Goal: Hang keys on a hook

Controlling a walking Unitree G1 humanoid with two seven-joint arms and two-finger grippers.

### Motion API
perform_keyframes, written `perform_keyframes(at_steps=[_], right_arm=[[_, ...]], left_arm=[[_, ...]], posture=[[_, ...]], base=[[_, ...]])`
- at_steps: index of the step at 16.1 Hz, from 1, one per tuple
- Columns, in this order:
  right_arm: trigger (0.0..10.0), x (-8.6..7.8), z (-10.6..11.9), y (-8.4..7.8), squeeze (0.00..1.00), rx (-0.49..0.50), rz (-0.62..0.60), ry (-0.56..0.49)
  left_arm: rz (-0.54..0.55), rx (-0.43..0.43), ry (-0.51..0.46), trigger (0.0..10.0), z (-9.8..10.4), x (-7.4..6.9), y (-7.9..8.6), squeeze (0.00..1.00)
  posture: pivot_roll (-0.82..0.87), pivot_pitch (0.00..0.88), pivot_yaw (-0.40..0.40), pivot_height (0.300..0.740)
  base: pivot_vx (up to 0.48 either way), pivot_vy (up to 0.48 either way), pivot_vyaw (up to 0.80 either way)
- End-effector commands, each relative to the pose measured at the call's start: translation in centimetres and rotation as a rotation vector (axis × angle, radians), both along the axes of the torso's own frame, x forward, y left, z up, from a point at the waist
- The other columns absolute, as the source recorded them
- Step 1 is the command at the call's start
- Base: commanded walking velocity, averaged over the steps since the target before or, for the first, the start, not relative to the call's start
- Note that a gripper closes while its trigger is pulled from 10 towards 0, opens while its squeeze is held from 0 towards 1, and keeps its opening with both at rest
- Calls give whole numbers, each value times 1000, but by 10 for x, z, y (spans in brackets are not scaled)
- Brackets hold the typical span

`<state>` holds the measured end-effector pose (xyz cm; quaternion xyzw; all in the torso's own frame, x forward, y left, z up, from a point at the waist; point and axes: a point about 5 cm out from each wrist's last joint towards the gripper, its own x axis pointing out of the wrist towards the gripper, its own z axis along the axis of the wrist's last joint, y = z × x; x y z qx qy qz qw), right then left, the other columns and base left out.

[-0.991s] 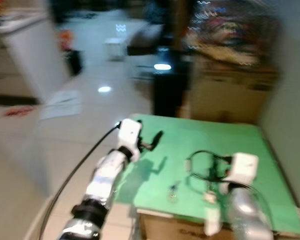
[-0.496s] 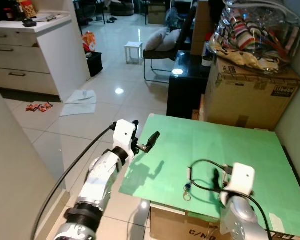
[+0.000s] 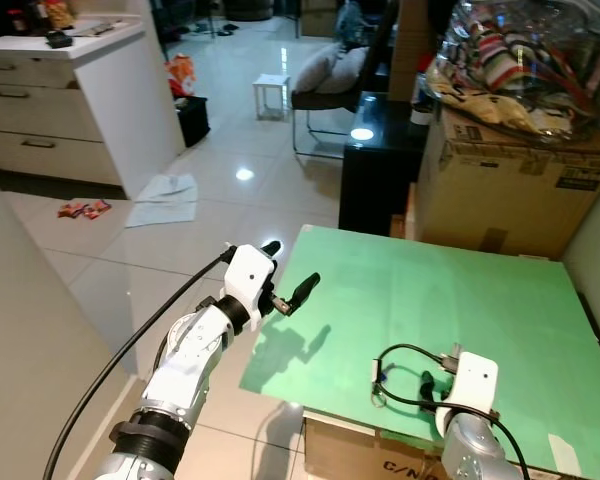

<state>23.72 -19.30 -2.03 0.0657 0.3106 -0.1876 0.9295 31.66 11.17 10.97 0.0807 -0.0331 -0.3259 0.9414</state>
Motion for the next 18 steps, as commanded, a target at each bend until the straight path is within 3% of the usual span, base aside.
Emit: perform_keyframes(at_steps=[1, 7, 8, 9, 12, 18], right_arm=[[10000, 0, -1, -2, 0, -12, -18, 6], [10000, -7, -18, 3, 0, 120, -84, 81], [5412, -6, -17, 1, 0, 119, -91, 78], [0, -5, -16, -3, 0, 110, -95, 71], [0, -1, -14, -10, 0, 88, -95, 55], [0, -4, -16, -9, 0, 73, -82, 44]], left_arm=[[-3, -4, -14, 10000, 3, -1, 1, 0], [-27, -1, -1, 10000, 2, -3, -3, 0], [-27, 2, -1, 10000, 2, -3, -3, 0], [-27, 4, -1, 10000, 2, -2, -3, 0], [-27, 4, 0, 10000, 3, -2, -4, 0], [-29, 5, 6, 10000, 2, -1, -6, 0]], posture=[[-184, 0, 87, 736], [-191, 0, 91, 736], [-191, 0, 92, 736], [-192, 0, 93, 736], [-195, 0, 93, 736], [-201, 0, 92, 736]], base=[[0, 0, 0], [0, 0, 0], [0, 0, 0], [0, 0, 0], [0, 0, 0], [0, 0, 0]])
